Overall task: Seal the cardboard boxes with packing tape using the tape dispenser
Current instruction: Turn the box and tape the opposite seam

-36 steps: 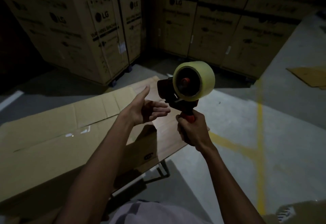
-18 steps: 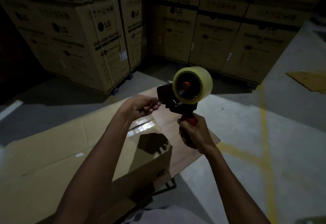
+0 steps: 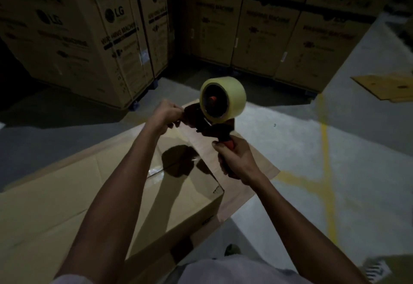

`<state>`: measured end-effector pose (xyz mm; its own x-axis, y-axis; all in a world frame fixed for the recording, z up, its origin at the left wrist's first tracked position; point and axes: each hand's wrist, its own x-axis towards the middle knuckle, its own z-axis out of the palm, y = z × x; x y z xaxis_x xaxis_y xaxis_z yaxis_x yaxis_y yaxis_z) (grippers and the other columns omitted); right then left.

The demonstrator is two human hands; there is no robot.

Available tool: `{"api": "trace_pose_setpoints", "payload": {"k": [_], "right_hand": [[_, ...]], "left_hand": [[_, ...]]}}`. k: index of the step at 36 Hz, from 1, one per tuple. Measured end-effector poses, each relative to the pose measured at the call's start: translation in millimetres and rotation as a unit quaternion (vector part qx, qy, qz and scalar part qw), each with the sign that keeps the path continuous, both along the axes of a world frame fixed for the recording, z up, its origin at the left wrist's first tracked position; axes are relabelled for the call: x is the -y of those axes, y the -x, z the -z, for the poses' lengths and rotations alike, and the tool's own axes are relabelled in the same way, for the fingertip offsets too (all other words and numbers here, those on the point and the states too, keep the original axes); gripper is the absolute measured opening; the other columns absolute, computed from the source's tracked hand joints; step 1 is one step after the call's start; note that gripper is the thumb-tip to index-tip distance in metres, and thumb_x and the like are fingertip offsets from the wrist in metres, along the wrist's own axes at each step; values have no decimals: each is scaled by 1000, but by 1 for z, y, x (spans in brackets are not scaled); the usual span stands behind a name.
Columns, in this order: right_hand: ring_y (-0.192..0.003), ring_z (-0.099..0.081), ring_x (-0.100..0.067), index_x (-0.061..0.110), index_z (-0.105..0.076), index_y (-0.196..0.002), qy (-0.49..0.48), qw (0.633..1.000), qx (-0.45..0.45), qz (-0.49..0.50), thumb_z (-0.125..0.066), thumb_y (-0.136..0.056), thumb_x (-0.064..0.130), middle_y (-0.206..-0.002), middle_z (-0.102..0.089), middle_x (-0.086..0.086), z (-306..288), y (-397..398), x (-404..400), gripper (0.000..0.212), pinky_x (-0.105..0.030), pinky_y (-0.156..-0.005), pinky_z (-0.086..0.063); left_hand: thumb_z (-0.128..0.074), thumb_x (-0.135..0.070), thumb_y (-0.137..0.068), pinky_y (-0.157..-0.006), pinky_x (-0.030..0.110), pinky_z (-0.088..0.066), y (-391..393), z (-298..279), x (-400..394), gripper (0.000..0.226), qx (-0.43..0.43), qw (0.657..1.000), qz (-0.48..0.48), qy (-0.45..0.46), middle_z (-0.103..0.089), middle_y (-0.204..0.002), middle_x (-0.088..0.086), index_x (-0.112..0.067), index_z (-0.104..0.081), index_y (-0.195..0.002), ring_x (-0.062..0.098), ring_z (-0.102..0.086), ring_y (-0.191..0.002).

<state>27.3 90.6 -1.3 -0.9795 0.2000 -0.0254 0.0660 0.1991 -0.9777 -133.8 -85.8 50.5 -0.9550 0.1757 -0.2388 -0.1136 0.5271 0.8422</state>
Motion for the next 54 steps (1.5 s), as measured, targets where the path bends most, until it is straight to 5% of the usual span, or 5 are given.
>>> {"api": "trace_pose_setpoints", "payload": {"k": [9, 16, 34, 42, 54], "right_hand": [[-45, -54, -29, 10, -58, -80, 19, 996, 84, 22, -68, -93, 31, -61, -61, -12, 12, 5, -5, 26, -42, -47, -44], [-49, -55, -25, 12, -59, -86, 40, 991, 119, 46, -68, -91, 32, -61, -61, -5, 27, -6, 5, 22, -39, -50, -46], [-49, -59, -20, 17, -58, -75, -23, 989, 128, 76, -66, -90, 35, -57, -59, -2, 28, -8, 22, 25, -36, -52, -51], [-69, -68, -29, 20, -60, -72, -86, 983, 133, 93, -61, -75, 54, -67, -66, -4, 33, -8, 26, 35, -51, -70, -60], [-71, -65, -29, 15, -60, -70, -136, 975, 136, 108, -66, -88, 40, -68, -64, -8, 33, -6, 27, 32, -45, -69, -56]], "left_hand": [[-72, -27, -94, -78, 43, -57, 32, 16, 30, 24, -113, 985, 67, 114, -75, -88, 10, -3, -77, -90, 23, -70, -84], [-76, -29, -90, -82, 45, -58, 28, 44, 13, 14, -145, 981, 41, 119, -73, -78, -2, -16, -78, -85, 11, -67, -70], [-78, -34, -86, -71, 33, -48, 43, 79, 7, 20, -242, 942, 64, 223, -78, -101, 5, -20, -82, -100, 23, -71, -91], [-80, -34, -85, -82, 42, -56, 42, 84, 5, 21, -217, 954, 55, 200, -78, -102, 5, -22, -82, -102, 25, -72, -95], [-85, -33, -80, -74, 40, -58, 52, 79, 5, 25, -148, 972, -1, 184, -77, -90, 9, -12, -82, -94, 26, -71, -85]]}}
